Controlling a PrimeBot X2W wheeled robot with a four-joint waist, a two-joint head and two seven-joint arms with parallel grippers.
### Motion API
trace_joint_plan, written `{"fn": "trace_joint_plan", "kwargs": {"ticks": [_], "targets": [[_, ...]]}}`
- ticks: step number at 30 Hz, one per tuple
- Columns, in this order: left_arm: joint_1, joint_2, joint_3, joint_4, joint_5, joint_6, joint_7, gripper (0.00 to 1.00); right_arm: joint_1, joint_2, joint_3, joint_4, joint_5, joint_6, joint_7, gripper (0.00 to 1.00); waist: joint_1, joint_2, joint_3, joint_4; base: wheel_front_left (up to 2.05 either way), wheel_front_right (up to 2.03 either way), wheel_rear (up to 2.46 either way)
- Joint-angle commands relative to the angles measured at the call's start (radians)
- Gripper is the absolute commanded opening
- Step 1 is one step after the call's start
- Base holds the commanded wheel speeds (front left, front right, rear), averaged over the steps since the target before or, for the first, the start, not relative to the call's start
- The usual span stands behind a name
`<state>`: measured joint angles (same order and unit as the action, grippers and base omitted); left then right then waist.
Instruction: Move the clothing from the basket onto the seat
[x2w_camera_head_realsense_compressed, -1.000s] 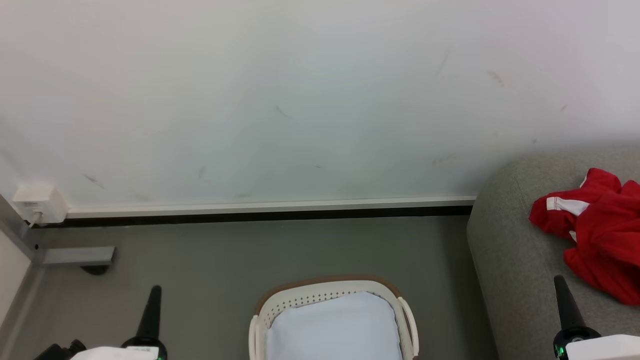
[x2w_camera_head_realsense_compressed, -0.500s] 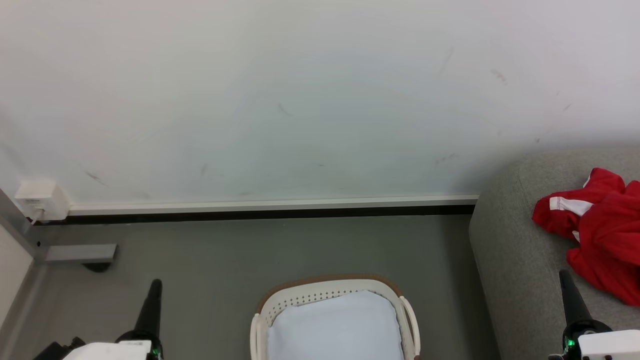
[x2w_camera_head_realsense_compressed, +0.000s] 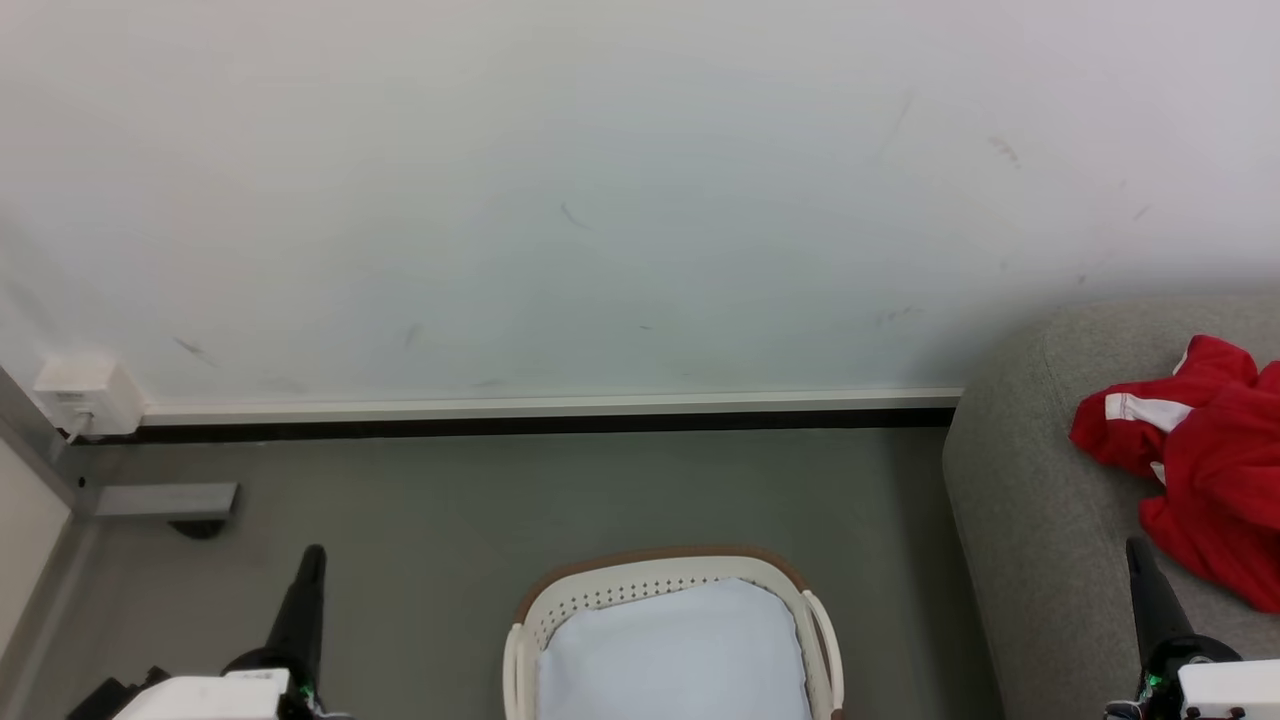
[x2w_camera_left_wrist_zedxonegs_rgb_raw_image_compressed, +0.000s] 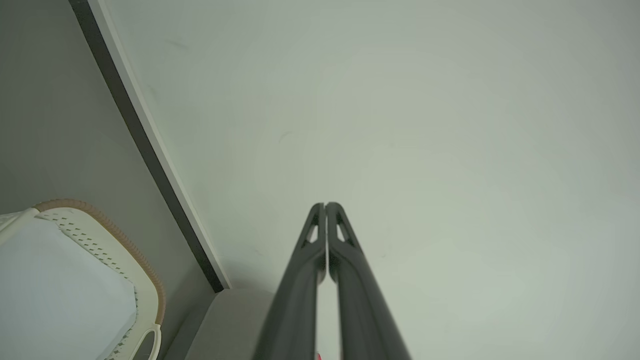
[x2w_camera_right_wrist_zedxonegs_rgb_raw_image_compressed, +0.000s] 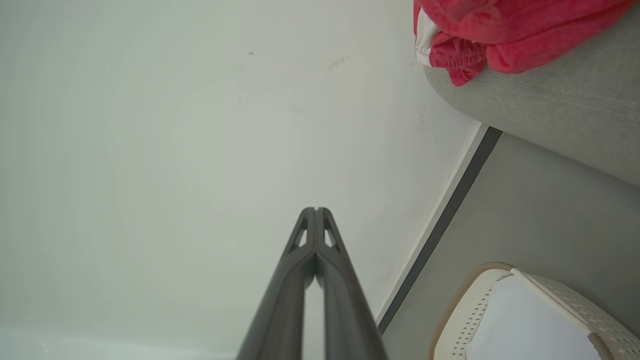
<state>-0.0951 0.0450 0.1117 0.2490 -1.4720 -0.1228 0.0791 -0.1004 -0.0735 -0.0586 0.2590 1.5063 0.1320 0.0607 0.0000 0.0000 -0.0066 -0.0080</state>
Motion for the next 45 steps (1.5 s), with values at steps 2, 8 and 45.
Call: {"fn": "trace_joint_plan", "kwargs": {"ticks": [2,8,45], "targets": [[-0.012,0.008,0.003,-0.006,-0.029,-0.001,0.008,0.0,-0.016,-0.003,-0.008,-0.007,0.022,-0.002,0.004,0.0,0.0,0.0,0.0,0.001,0.0,0.0,0.0],[-0.018,0.009,0.004,-0.007,-0.066,-0.001,0.018,0.0,-0.019,-0.001,-0.017,-0.008,0.058,-0.002,0.016,0.0,0.0,0.0,0.002,0.003,0.0,0.0,0.0],[-0.025,0.009,0.006,-0.007,-0.145,-0.002,0.04,0.0,-0.018,0.005,-0.035,-0.01,0.128,-0.002,0.037,0.0,0.0,0.0,0.006,0.008,0.0,0.0,0.0]]}}
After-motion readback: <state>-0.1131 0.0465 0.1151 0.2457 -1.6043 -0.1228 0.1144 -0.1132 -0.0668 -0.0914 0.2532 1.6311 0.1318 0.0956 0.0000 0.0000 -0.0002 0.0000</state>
